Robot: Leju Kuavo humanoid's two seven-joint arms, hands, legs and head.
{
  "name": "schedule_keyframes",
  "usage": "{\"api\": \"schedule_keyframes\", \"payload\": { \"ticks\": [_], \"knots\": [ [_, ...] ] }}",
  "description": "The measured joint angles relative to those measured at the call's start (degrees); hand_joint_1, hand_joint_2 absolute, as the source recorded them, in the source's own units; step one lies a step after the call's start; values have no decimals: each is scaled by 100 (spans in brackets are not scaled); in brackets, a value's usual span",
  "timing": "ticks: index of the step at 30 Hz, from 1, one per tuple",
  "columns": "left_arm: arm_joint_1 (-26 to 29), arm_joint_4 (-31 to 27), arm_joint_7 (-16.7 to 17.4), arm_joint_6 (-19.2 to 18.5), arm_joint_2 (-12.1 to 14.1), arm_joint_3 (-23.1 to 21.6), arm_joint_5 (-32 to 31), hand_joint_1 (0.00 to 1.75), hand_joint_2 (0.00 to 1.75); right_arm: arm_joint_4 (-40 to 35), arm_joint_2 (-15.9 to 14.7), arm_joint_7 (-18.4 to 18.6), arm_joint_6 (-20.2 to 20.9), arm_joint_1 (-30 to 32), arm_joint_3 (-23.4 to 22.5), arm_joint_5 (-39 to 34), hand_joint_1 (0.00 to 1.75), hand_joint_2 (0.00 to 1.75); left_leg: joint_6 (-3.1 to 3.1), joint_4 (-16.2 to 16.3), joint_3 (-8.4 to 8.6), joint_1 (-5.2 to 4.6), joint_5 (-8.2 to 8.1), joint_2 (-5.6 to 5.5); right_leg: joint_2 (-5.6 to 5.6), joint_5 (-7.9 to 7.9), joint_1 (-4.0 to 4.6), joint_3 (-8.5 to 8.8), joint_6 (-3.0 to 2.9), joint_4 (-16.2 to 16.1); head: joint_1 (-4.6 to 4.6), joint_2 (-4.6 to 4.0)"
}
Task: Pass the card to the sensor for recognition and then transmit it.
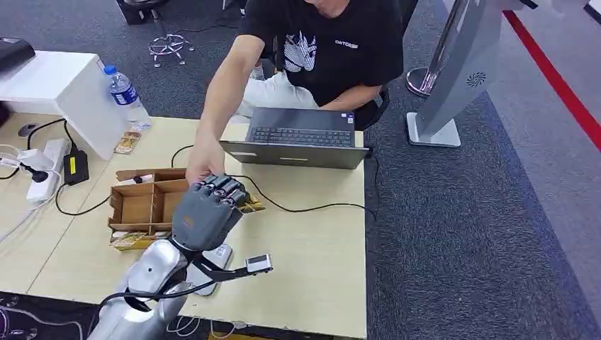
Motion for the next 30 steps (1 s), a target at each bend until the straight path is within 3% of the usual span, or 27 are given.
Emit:
{"api": "schedule_keyframes", "payload": {
  "ticks": [7, 12, 22, 25, 30],
  "knots": [
    [-3, 0, -15, 17, 20, -9, 53, 175, 175, 4, 0, 0, -15, -1, -57, 11, 0, 175, -3, 0, -1, 0, 2, -1, 0, 0, 0, 1, 0, 0, 0, 0],
    [118, 0, -334, -13, 15, -20, 419, 175, 175, 7, 0, -2, -28, 0, -87, 55, 0, 175, -3, 0, -1, 0, 2, 0, 0, 0, 0, 1, 0, 0, 0, 0],
    [593, 0, -553, -426, 195, -55, 876, 175, 175, 7, 0, 0, -35, -2, -203, 96, 0, 175, -5, -2, -3, 1, 3, -2, -1, 0, 1, -1, 0, 1, 0, 0],
    [645, 37, -520, -781, 372, -68, 951, 175, 175, 7, 0, 20, -24, -4, -210, 125, 0, 175, -5, -3, -2, 1, 4, 0, 1, 0, 0, 0, -1, 1, 0, 0],
    [874, 409, -330, -1252, 1001, -76, 1158, 175, 175, 17, -35, 96, -15, -6, -210, 251, 0, 175, -6, -4, -1, 3, 4, 5, 8, 2, 2, -6, -4, 3, 0, 0]
  ]
}}
